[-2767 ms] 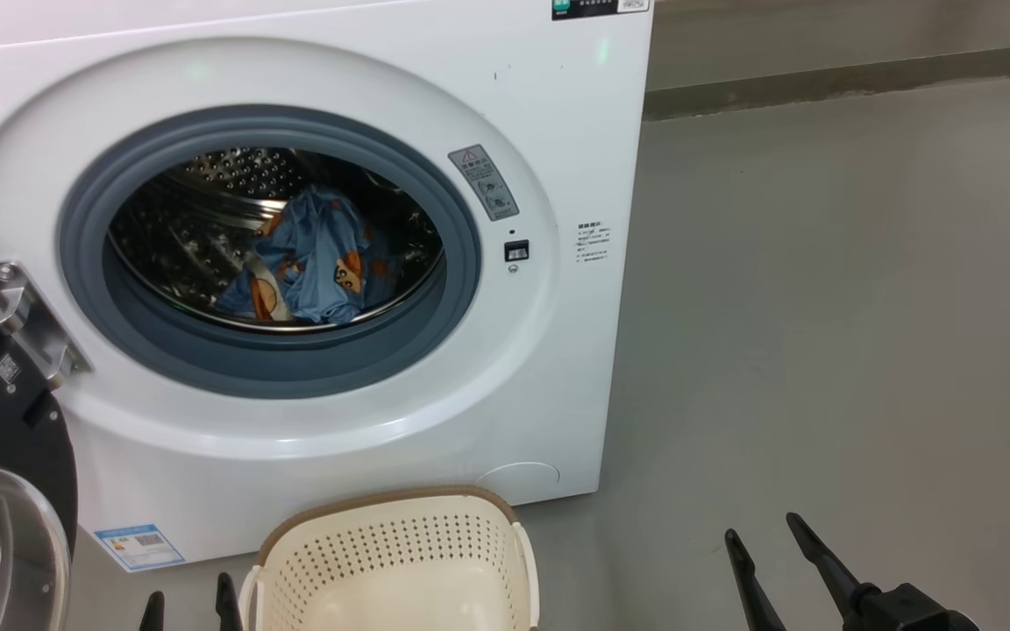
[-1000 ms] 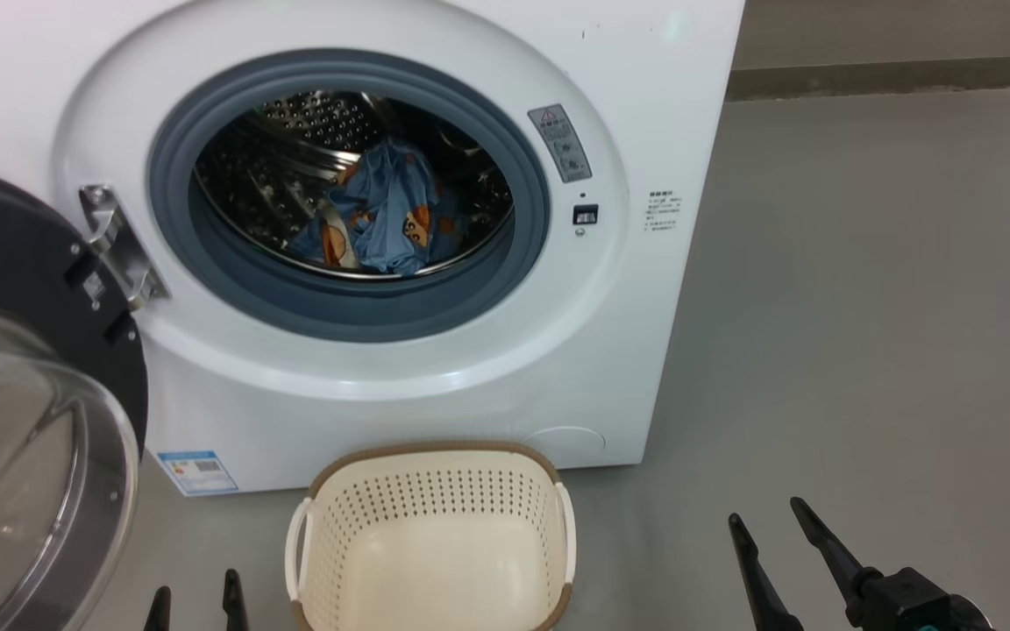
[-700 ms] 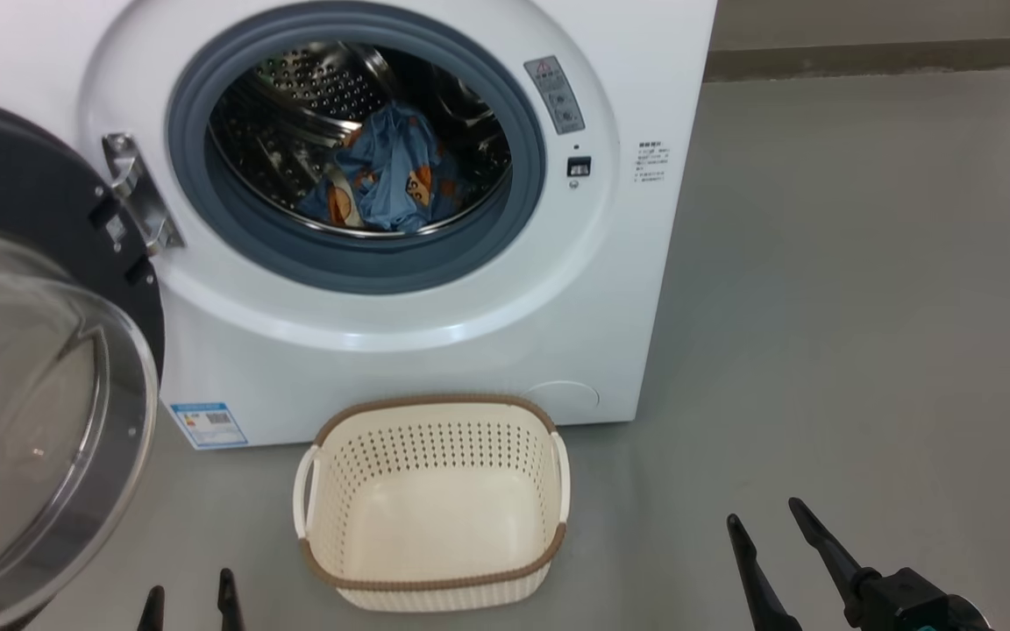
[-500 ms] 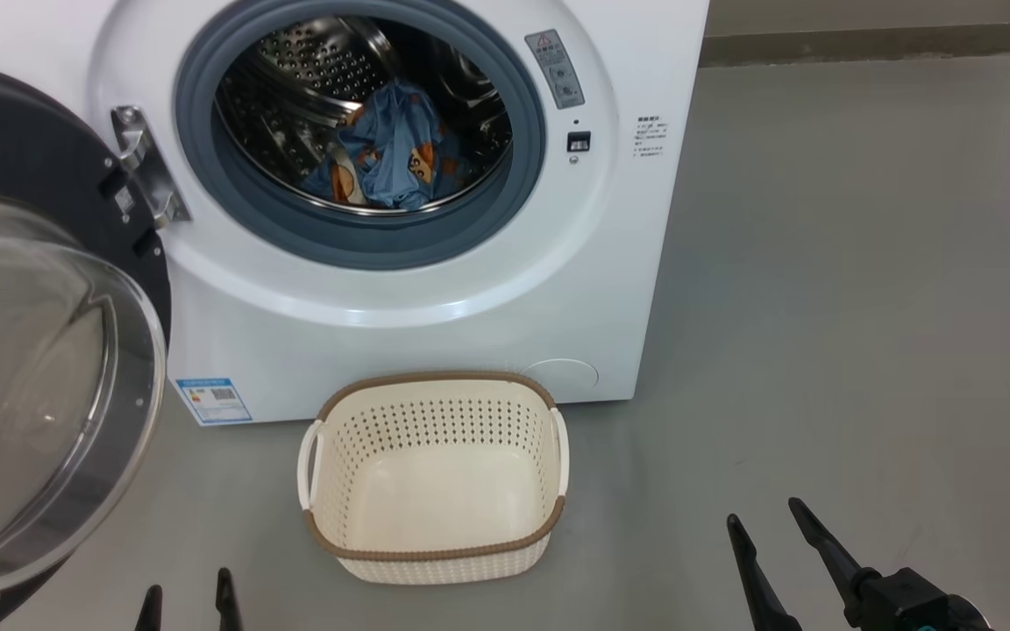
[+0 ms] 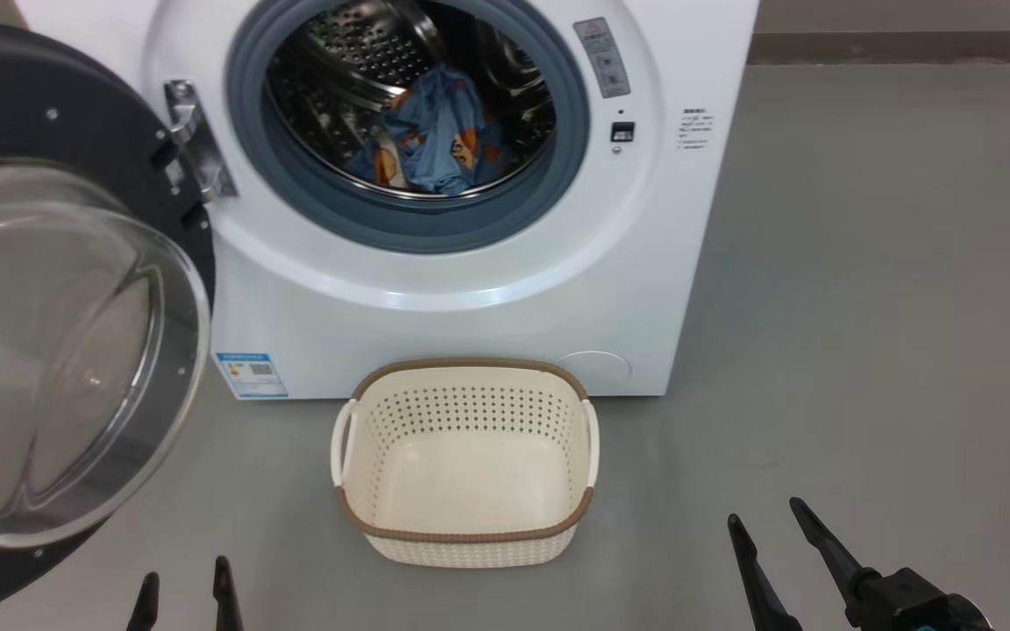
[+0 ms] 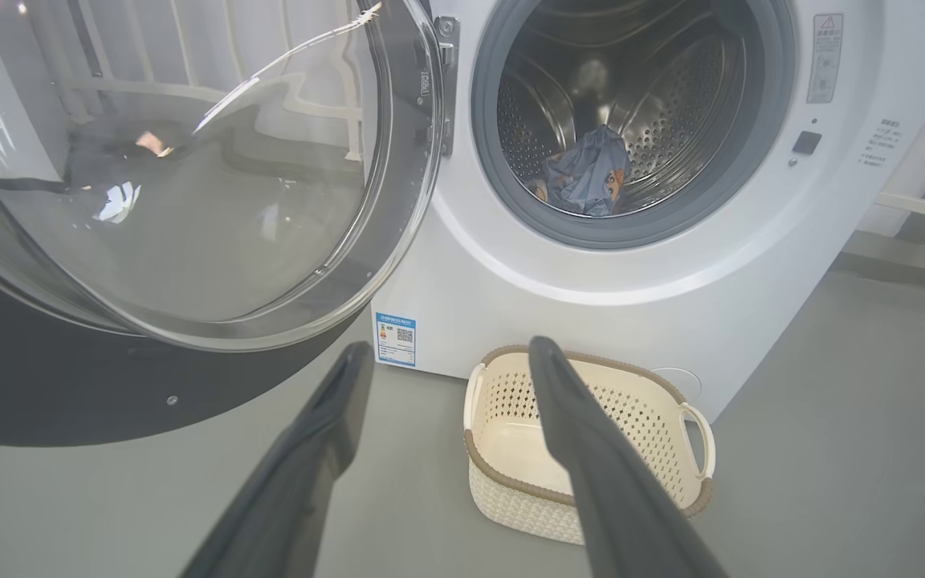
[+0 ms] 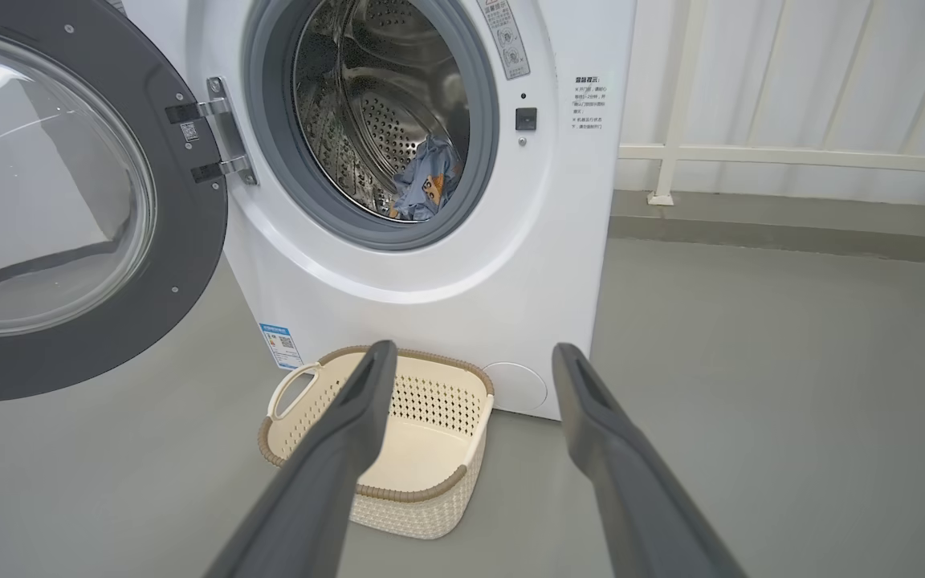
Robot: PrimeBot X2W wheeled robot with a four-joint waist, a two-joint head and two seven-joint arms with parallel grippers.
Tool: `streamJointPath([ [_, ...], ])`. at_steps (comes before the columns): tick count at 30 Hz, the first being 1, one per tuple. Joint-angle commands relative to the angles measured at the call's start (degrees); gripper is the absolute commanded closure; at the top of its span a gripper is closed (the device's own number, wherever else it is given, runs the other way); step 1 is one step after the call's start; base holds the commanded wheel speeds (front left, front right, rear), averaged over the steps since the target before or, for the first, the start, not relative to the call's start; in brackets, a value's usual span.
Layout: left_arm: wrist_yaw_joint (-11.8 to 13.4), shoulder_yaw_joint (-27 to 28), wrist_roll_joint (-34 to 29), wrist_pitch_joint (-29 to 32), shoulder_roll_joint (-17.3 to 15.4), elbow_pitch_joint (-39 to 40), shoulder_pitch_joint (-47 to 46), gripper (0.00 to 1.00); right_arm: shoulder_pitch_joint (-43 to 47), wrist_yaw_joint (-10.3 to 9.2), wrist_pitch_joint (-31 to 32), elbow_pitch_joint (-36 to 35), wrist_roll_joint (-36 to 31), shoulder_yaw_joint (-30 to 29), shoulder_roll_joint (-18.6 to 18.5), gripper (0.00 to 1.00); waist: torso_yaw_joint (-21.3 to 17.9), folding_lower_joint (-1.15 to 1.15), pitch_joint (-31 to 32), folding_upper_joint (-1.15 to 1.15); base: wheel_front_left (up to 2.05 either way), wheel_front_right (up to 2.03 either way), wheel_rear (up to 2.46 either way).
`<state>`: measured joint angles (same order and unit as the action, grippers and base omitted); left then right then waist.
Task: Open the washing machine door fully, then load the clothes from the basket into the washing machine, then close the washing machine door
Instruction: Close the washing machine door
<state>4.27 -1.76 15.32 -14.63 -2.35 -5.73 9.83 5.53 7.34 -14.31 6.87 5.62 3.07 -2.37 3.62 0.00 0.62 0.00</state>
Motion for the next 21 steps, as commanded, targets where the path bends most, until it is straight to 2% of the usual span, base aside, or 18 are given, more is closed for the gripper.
streamJointPath([
  [1, -0.11, 1.95, -0.58, -0.37, -0.53, 1.93, -3.00, 0.00, -2.53, 0.14, -0.69, -1.23, -0.82, 1.66, -0.52, 0.00, 2.01, 0.00, 0.09, 0.00, 0.00, 0.00, 0.00],
  [9, 0.85, 2.32, -0.34, -0.37, -0.53, 3.25, -2.93, 0.00, -4.36, 0.14, -0.69, -1.53, -1.67, 4.16, -0.81, 0.00, 10.13, 0.00, 0.28, 0.00, 0.00, 0.00, 0.00],
  [15, 1.50, 2.69, -0.26, -0.37, -0.53, 4.48, -2.85, 0.00, -5.61, 0.14, -0.69, -1.76, -1.04, 6.58, -2.66, 0.00, 16.79, 0.00, 0.68, 0.00, 0.00, 0.00, 0.00],
  [21, 2.55, 3.51, 0.17, -0.37, -0.53, 6.27, -2.50, 0.00, -5.95, 0.14, -0.69, -1.88, -1.30, 6.65, -3.12, 0.00, 21.79, 0.00, 1.30, 0.00, 0.00, 0.00, 0.00],
])
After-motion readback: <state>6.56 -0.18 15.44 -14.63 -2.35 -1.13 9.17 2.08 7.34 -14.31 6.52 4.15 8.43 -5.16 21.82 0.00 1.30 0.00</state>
